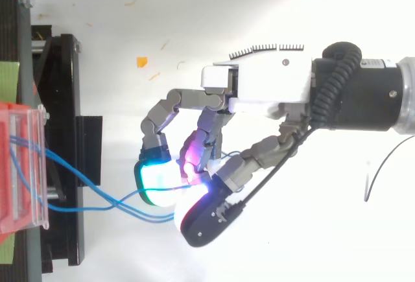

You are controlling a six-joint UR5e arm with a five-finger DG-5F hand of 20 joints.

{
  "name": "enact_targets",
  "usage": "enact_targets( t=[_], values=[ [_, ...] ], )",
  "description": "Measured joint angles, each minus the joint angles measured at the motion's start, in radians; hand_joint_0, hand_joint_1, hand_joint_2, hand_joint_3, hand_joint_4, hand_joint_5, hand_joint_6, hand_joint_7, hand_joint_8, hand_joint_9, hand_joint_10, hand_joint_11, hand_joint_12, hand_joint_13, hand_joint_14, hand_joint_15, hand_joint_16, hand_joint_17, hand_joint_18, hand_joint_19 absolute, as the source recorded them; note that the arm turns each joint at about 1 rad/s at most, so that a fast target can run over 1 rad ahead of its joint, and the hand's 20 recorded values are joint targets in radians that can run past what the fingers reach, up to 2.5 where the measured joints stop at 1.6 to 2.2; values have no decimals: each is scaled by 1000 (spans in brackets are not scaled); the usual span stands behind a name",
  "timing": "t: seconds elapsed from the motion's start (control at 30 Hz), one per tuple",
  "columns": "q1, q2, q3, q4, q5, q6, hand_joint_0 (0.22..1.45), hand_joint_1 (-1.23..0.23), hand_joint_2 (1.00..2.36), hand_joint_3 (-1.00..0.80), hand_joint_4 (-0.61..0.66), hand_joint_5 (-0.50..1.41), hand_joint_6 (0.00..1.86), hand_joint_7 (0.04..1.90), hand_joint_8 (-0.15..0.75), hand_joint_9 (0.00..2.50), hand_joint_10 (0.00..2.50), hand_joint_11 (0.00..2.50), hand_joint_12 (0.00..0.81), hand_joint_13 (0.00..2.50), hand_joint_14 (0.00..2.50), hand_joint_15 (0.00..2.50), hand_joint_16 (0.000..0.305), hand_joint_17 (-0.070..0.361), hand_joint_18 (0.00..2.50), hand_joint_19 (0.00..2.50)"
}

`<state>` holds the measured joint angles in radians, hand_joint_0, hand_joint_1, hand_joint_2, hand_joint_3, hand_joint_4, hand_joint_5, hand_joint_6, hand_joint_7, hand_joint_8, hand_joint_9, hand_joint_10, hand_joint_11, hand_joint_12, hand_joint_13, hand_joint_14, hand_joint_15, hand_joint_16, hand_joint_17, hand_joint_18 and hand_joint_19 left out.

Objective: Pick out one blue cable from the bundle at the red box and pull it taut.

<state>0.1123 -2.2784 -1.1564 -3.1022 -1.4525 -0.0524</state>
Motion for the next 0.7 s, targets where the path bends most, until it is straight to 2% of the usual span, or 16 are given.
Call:
enact_targets(
  t=[0.07,0.2,0.33,0.47,0.7],
  values=[
    [0,0,0,-1,0,0,480,-677,1000,-500,-9,-111,879,935,311,1182,26,915,332,933,15,407,46,104,948,678],
    [0,0,0,-2,-1,1,477,-620,1000,-500,-8,-112,871,939,313,1160,25,921,333,920,17,402,47,106,947,666],
    [0,0,0,0,-1,2,566,-585,1000,-500,-37,-116,869,965,289,1138,28,916,305,893,16,415,42,94,894,707],
    [0,0,0,1,0,2,624,-659,1001,-492,-60,-114,870,1004,283,1131,29,910,301,895,16,414,40,90,888,715],
    [0,0,1,0,0,2,650,-779,1015,-336,-30,-119,888,1039,298,1125,29,930,307,894,16,421,40,91,892,715]
  ],
)
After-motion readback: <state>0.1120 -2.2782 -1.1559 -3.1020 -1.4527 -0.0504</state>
